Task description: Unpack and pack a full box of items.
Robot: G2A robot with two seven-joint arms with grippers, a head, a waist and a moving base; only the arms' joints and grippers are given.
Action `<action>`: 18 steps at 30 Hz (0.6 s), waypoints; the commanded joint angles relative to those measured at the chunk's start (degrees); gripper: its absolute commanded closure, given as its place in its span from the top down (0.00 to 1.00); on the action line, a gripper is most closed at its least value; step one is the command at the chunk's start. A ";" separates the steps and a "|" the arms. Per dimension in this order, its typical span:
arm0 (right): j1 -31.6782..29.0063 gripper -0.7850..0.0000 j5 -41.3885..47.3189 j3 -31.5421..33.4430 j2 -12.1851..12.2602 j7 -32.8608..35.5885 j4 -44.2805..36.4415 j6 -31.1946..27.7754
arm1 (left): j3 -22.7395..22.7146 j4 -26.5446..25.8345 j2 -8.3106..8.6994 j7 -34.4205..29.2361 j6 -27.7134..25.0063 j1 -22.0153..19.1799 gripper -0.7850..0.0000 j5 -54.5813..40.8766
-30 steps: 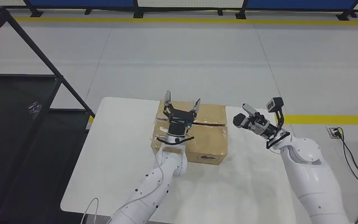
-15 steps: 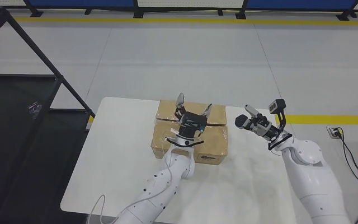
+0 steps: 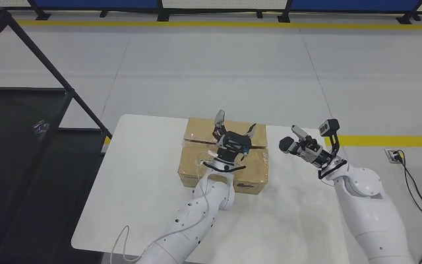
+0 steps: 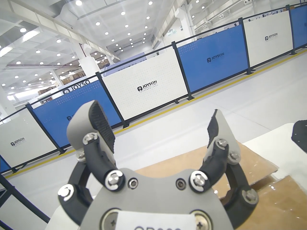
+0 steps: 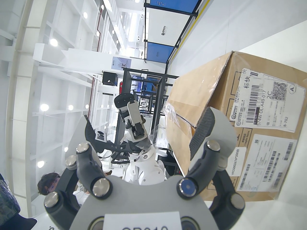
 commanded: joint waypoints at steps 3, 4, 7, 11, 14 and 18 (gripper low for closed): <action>-0.31 1.00 -0.14 0.14 0.15 -0.05 -0.54 0.11 | -1.57 -0.93 -0.17 1.84 0.40 -0.31 1.00 -0.89; -0.33 1.00 -0.18 0.24 0.20 -0.09 -0.74 0.21 | -2.60 -1.68 0.03 2.71 0.87 -0.27 1.00 -0.87; -0.11 1.00 -0.78 0.44 0.37 -0.16 -1.58 0.65 | -6.83 -5.73 1.07 4.42 -0.35 0.95 1.00 -2.13; 0.61 1.00 -1.69 0.20 0.50 0.07 -3.46 1.38 | -16.33 -17.14 3.72 4.33 -6.84 6.14 1.00 -4.11; 1.59 1.00 -2.59 -0.88 0.45 1.22 -4.54 1.75 | -24.23 -28.01 5.65 3.10 -11.03 12.25 1.00 -4.31; 2.84 1.00 -5.96 -3.42 0.26 2.04 -6.64 1.61 | -33.20 -37.35 7.61 0.92 -15.32 19.82 1.00 -2.21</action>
